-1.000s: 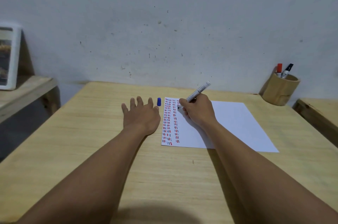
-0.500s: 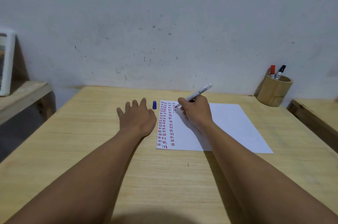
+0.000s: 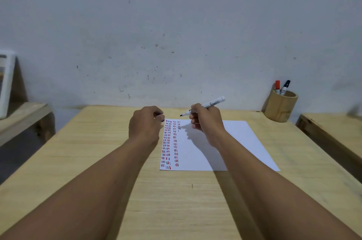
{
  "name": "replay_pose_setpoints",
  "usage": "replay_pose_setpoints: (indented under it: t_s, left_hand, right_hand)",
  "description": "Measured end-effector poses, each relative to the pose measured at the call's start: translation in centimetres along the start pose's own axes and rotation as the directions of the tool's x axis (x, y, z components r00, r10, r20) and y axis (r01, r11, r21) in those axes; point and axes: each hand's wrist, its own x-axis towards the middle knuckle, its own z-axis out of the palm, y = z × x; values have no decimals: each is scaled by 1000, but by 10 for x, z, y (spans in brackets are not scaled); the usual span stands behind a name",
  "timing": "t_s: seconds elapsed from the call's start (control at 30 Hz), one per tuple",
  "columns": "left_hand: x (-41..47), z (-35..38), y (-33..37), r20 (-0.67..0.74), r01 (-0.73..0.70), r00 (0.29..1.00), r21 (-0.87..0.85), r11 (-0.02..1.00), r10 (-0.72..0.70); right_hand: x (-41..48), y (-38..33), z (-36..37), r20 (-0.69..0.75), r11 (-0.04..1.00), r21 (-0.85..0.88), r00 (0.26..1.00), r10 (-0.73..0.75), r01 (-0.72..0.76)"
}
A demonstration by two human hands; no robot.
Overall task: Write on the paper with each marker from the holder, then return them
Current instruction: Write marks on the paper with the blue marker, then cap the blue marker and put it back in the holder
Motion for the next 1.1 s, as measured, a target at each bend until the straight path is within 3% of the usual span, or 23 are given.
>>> replay_pose_setpoints:
  t_s: [0.1,0.37,0.73,1.0,1.1]
  left_hand:
    - [-4,-3,25,-33,90,994,-316,944,-106]
    - [-18,-13,67,71,187,982,-544,818,-177]
    - [-39,-11,106,204,213,973,-594,776,-110]
    - [-45,-8,122,124,102,992,-577,810,-37]
    - [-51,-4,134,52,6,998,-528,849,25]
  right_hand:
    - [-8,-8,-3,-17,999,47,1000,5,-4]
    - [-29,-38,-16,-79,969,247,997,14,6]
    - [-54,-59,-37,-27,929,371,999,29,-16]
    - [-60,-65,-49,-23,867,484,988,151,-121]
    - [-61,-67,-46,-141,847,528,976,168,-69]
